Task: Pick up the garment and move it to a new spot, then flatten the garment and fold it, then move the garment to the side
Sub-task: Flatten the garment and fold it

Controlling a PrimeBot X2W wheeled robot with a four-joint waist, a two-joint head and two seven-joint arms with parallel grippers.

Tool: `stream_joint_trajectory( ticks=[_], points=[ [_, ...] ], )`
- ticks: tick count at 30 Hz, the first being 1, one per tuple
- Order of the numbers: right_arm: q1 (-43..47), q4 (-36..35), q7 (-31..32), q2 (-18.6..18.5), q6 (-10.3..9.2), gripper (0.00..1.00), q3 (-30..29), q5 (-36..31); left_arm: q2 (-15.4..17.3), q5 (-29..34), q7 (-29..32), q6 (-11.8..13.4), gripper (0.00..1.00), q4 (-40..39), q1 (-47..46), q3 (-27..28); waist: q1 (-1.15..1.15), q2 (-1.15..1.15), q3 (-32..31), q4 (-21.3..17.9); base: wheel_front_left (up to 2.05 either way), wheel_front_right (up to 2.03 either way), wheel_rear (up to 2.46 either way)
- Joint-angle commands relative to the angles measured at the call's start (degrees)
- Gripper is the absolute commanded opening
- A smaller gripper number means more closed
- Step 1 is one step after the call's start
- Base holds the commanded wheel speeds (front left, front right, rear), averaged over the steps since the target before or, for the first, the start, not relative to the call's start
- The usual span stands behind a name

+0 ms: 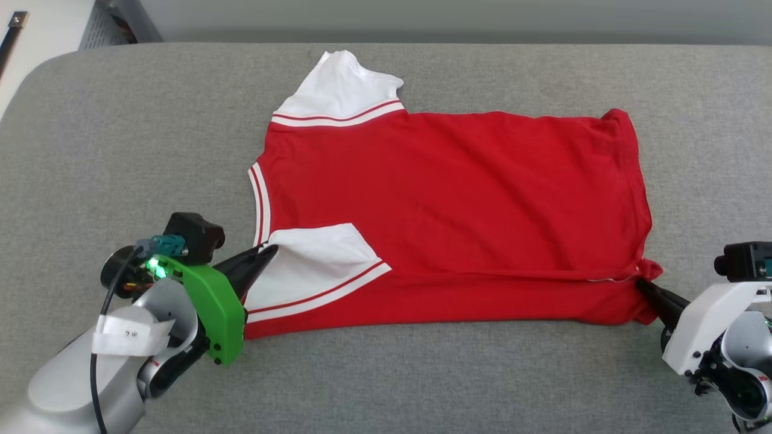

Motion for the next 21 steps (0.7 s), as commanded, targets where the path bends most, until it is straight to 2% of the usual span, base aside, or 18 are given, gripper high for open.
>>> stream_joint_trajectory(
  ticks=[1, 9, 10, 11, 12, 21],
  points=[
    [-1.4, 0.4, 0.4, 0.5, -0.06, 0.0, -0.2, -0.6, -0.4, -0.7, -0.3, -0.2, 0.0, 1.0, -1.9, -0.6, 0.0, 0.0, 0.8, 0.0, 0.0, 0.0, 0.0],
    [-5.0, 3.6, 2.4, 1.8, -0.06, 0.0, -0.4, -3.6, -1.9, -2.5, -2.9, -0.2, 0.0, 8.2, -6.3, -5.6, 0.0, 0.0, 2.4, 0.3, 0.0, 0.0, 0.0],
    [-5.1, 4.0, 2.5, 1.9, -0.06, 0.0, -0.4, -3.7, -2.1, -2.8, -3.1, -0.2, 0.33, 8.9, -6.5, -6.0, 0.0, 0.0, 2.3, 0.4, 0.0, 0.0, 0.0],
    [-5.2, 4.8, 2.7, 2.1, -0.06, 0.69, -0.8, -4.1, -2.7, -3.4, -3.7, -0.2, 1.0, 10.3, -7.1, -7.0, 0.0, 0.0, 2.0, 0.5, 0.0, 0.0, 0.0],
    [-5.2, 5.2, 2.7, 2.3, -0.06, 1.0, -1.0, -4.3, -3.0, -3.7, -4.2, -0.2, 1.0, 11.1, -7.3, -7.3, 0.0, 0.0, 1.7, 0.6, 0.0, 0.0, 0.0],
    [-4.5, 5.1, 1.5, 2.5, -0.06, 1.0, -0.7, -6.1, -5.6, -6.1, -9.9, 0.1, 1.0, 17.8, -6.5, -6.7, 0.0, 0.0, -2.7, 0.5, 0.0, 0.0, 0.0]
  ],
)
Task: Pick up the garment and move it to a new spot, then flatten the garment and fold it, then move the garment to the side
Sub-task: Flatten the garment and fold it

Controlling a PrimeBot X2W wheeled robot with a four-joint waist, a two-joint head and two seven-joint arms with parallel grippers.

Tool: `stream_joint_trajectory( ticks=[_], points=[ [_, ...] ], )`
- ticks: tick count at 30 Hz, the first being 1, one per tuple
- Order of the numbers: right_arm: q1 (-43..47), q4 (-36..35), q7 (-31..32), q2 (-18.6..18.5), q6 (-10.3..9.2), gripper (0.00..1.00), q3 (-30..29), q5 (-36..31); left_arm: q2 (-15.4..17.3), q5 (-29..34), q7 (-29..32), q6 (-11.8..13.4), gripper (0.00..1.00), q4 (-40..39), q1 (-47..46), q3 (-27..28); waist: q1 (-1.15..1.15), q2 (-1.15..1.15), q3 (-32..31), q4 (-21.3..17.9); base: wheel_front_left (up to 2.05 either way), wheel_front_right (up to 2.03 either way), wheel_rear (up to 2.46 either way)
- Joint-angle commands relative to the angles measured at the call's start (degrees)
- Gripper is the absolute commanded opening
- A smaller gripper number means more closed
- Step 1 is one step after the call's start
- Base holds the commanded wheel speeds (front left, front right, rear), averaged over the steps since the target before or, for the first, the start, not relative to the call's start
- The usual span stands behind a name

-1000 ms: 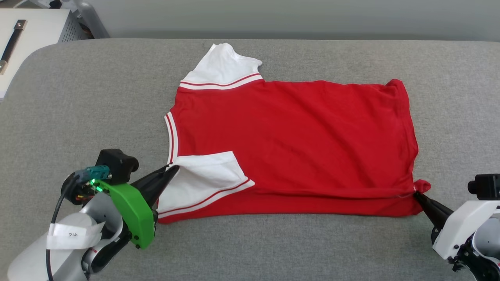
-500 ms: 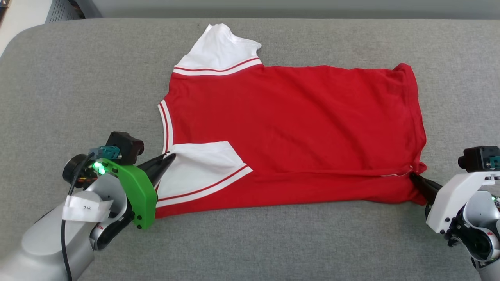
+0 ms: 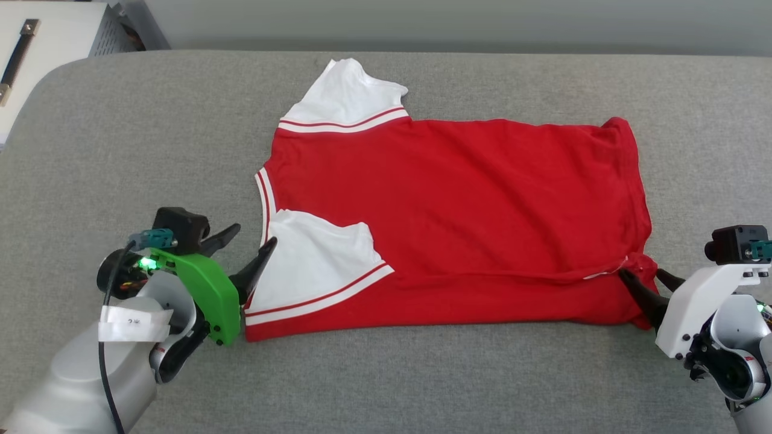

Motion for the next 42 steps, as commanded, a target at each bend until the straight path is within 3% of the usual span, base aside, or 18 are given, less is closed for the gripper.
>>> stream_joint_trajectory(
  ticks=[1, 10, 20, 28, 35, 42],
  points=[
    [0.6, -0.6, -0.5, -0.2, -0.05, 1.0, 0.2, -0.6, -0.4, -1.1, -1.3, 0.4, 1.0, 0.4, 0.2, 0.9, 0.0, 0.0, -1.9, -0.2, 0.0, 0.0, 0.0],
    [6.1, -8.0, -0.3, -0.7, -0.05, 1.0, -1.6, -4.3, -0.5, -5.9, -4.1, 6.5, 1.0, -5.8, 6.9, 4.5, 0.0, 0.0, -6.0, -0.1, 0.0, 0.0, 0.0],
    [14.9, -20.3, 10.5, 3.9, -0.05, 1.0, -7.1, -9.4, 3.6, -10.8, 4.4, 19.3, 1.0, -20.8, 16.4, 3.9, 0.0, 0.0, -5.4, -0.5, 0.0, 0.0, 0.0],
    [16.1, -26.8, 14.9, 7.0, -0.05, 1.0, -9.0, -11.9, 6.2, -11.0, 9.6, 26.9, 1.0, -24.4, 17.1, 3.5, 0.0, 0.0, -2.3, -1.7, 0.0, 0.0, 0.0],
    [15.6, -28.4, 15.3, 7.7, -0.05, 1.0, -9.2, -12.6, 6.0, -9.9, 11.3, 29.7, 1.0, -22.0, 15.8, 2.8, 0.0, 0.0, 0.3, -2.6, 0.0, 0.0, 0.0],
    [15.1, -28.2, 15.0, 7.9, -0.05, 1.0, -9.3, -12.7, 4.0, -10.2, 11.6, 29.3, 1.0, -18.4, 15.2, 2.5, 0.0, 0.0, 2.1, -2.7, 0.0, 0.0, 0.0]
  ],
)
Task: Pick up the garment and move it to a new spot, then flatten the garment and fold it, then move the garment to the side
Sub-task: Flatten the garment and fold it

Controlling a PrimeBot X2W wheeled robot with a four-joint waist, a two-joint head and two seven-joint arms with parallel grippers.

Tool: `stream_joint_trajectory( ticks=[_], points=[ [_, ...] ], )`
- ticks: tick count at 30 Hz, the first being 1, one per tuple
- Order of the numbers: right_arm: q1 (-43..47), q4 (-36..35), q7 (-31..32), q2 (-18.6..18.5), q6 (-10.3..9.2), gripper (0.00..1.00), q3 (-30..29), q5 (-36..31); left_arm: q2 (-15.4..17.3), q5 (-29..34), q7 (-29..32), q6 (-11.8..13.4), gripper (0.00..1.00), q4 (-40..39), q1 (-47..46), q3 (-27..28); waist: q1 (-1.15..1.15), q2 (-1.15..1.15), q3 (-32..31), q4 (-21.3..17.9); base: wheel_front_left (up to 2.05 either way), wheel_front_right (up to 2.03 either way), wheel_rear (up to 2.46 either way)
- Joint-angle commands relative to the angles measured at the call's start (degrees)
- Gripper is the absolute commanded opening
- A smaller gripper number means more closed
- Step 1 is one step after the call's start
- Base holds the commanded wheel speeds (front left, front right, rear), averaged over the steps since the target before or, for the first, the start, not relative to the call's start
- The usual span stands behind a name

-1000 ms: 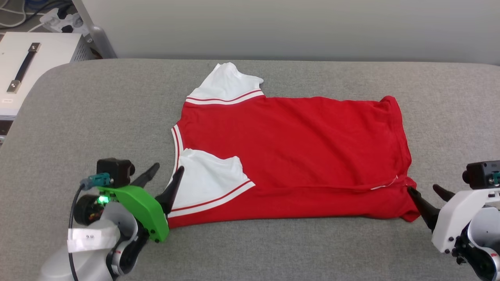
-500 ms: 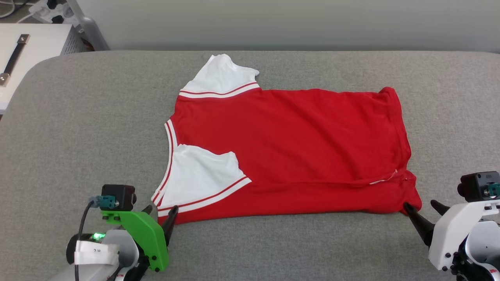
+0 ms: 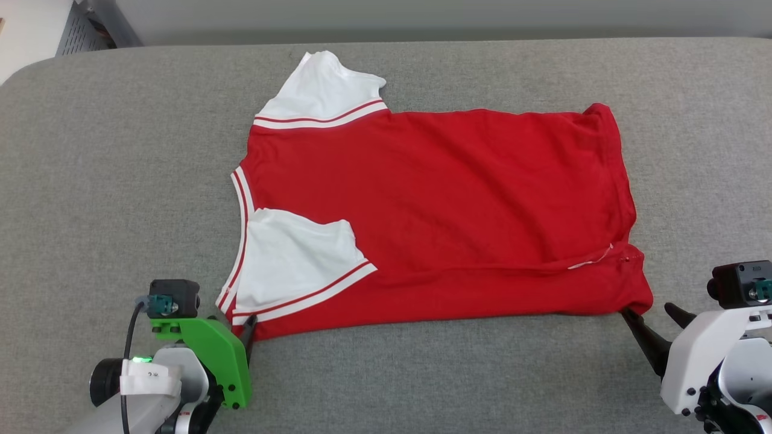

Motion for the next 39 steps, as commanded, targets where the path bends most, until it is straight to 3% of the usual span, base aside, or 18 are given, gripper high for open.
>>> stream_joint_trajectory(
  ticks=[1, 2, 3, 12, 16, 24, 35, 36, 37, 38, 39],
  points=[
    [-0.3, 0.0, -0.3, 0.3, -0.05, 1.0, -0.1, -0.3, -0.9, -0.6, 1.3, -0.7, 0.62, 1.3, 0.0, -0.7, 0.0, 0.0, 0.5, 0.0, 0.0, 0.0, 0.0],
    [-0.4, 0.1, -0.3, 0.3, -0.05, 1.0, -0.1, -0.3, -1.1, -0.8, 1.9, -1.0, 0.14, 1.7, 0.0, -1.0, 0.0, 0.0, 0.6, 0.0, 0.0, 0.0, 0.0],
    [-0.5, 0.2, -0.3, 0.2, -0.05, 1.0, -0.1, -0.3, -1.2, -1.0, 2.3, -1.4, 0.0, 1.9, 0.1, -1.2, 0.0, 0.0, 0.6, 0.1, 0.0, 0.0, 0.0],
    [-1.7, 3.0, 0.2, -0.5, -0.05, 1.0, -1.5, -1.2, -1.7, -0.7, -2.0, -3.1, 0.0, 0.7, -0.5, 0.7, 0.0, 0.0, -1.8, 1.9, 0.0, 0.0, 0.0],
    [-3.8, 5.9, 1.5, 1.4, -0.05, 1.0, -3.9, -2.2, -0.8, 0.4, -5.0, -2.5, 0.0, -3.5, -0.9, 2.0, 0.0, 0.0, -2.7, 3.2, 0.0, 0.0, 0.0],
    [-6.9, 11.5, 3.8, 2.9, -0.05, 1.0, -4.5, -6.2, 0.6, 2.1, -5.2, -0.9, 0.0, -9.3, -1.5, 1.9, 0.0, 0.0, -1.8, 4.8, 0.0, 0.0, 0.0],
    [-9.0, 18.7, 3.5, 3.6, -0.05, 1.0, -2.2, -6.6, 0.4, 2.7, -4.9, -1.5, 0.0, -10.1, -2.3, 1.3, 0.0, 0.0, 0.9, 5.8, 0.0, 0.0, 0.0],
    [-9.0, 19.2, 3.7, 3.6, -0.05, 0.87, -1.9, -6.5, 0.4, 2.7, -4.8, -1.6, 0.0, -10.0, -2.4, 1.2, 0.0, 0.0, 0.9, 5.8, 0.0, 0.0, 0.0],
    [-9.0, 19.6, 4.0, 3.4, -0.05, 0.43, -1.5, -6.3, 0.4, 2.7, -4.7, -1.7, 0.0, -9.8, -2.4, 1.1, 0.0, 0.0, 1.0, 5.9, 0.0, 0.0, 0.0],
    [-9.0, 20.0, 4.1, 3.3, -0.05, 0.17, -1.3, -6.3, 0.4, 2.7, -4.6, -1.7, 0.0, -9.6, -2.5, 1.1, 0.0, 0.0, 0.9, 5.9, 0.0, 0.0, 0.0],
    [-9.1, 20.3, 4.1, 3.1, -0.05, 0.0, -1.2, -6.2, 0.4, 2.7, -4.5, -1.8, 0.0, -9.4, -2.5, 1.1, 0.0, 0.0, 0.9, 5.9, 0.0, 0.0, 0.0]
  ],
)
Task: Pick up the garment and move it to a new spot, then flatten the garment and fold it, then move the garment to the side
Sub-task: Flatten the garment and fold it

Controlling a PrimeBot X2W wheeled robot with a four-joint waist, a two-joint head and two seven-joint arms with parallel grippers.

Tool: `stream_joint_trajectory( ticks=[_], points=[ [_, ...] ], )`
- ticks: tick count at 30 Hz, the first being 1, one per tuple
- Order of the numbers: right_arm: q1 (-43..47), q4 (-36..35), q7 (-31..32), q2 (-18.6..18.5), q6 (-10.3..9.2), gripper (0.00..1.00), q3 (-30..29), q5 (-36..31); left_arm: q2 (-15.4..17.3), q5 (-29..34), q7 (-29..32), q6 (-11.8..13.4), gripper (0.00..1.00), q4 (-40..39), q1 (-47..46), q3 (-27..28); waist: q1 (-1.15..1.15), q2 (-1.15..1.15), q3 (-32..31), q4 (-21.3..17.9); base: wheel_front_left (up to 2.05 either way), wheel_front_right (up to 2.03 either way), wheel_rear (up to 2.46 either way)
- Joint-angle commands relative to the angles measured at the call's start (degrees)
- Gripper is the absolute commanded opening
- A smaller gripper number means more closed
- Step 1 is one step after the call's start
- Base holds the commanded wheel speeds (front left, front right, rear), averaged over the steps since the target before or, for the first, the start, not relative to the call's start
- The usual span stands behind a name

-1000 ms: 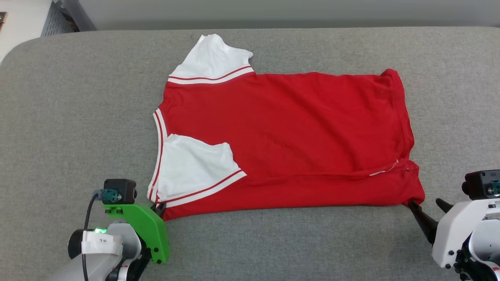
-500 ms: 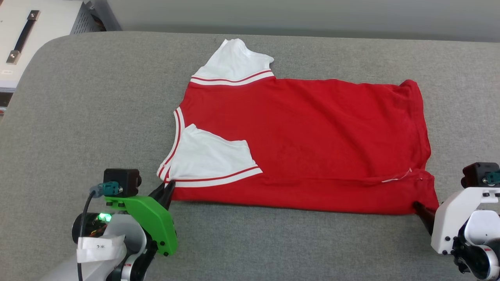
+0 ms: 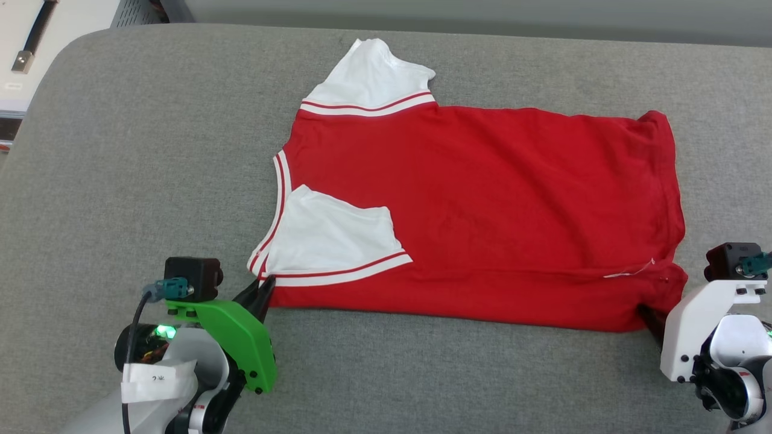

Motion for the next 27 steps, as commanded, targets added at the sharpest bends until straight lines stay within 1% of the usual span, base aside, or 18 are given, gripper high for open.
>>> stream_joint_trajectory(
  ticks=[1, 9, 10, 14, 23, 27],
  points=[
    [0.0, 1.9, 0.5, 0.6, -0.03, 0.0, 1.0, 0.4, 0.2, 0.6, 0.0, -0.2, 0.0, 0.6, -0.8, -0.1, 0.0, 0.0, -0.1, 0.0, 0.0, 0.0, 0.0],
    [-0.2, 2.1, -0.2, -0.6, -0.03, 0.0, -0.2, 1.8, 0.0, -0.3, 0.4, -1.0, 0.0, 2.7, 0.1, -0.6, 0.0, 0.0, -2.3, -0.4, 0.0, 0.0, 0.0],
    [0.2, 1.4, 0.0, -1.5, -0.03, 0.0, -0.6, 2.4, 0.1, -0.7, 0.6, -1.1, 0.0, 3.2, 0.9, -0.8, 0.0, 0.0, -3.6, -0.6, 0.0, 0.0, 0.0],
    [1.7, 0.0, 0.7, -2.6, -0.03, 0.0, -1.2, 3.7, 0.5, -1.2, 1.0, -1.3, 0.0, 3.5, 2.2, -1.3, 0.0, 0.0, -5.9, -0.6, 0.0, 0.0, 0.0],
    [8.3, -5.9, 4.2, -4.2, -0.03, 0.0, -4.1, 4.9, 1.9, -2.4, 2.4, -0.4, 0.0, 1.4, 6.7, -3.0, 0.0, 0.0, -9.6, -0.6, 0.0, 0.0, 0.0],
    [12.2, -9.5, 6.7, -3.8, -0.03, 0.0, -6.2, 5.0, 2.1, -2.7, 3.1, 0.1, 0.0, 0.2, 8.5, -4.2, 0.0, 0.0, -9.9, -0.6, 0.0, 0.0, 0.0]
  ],
)
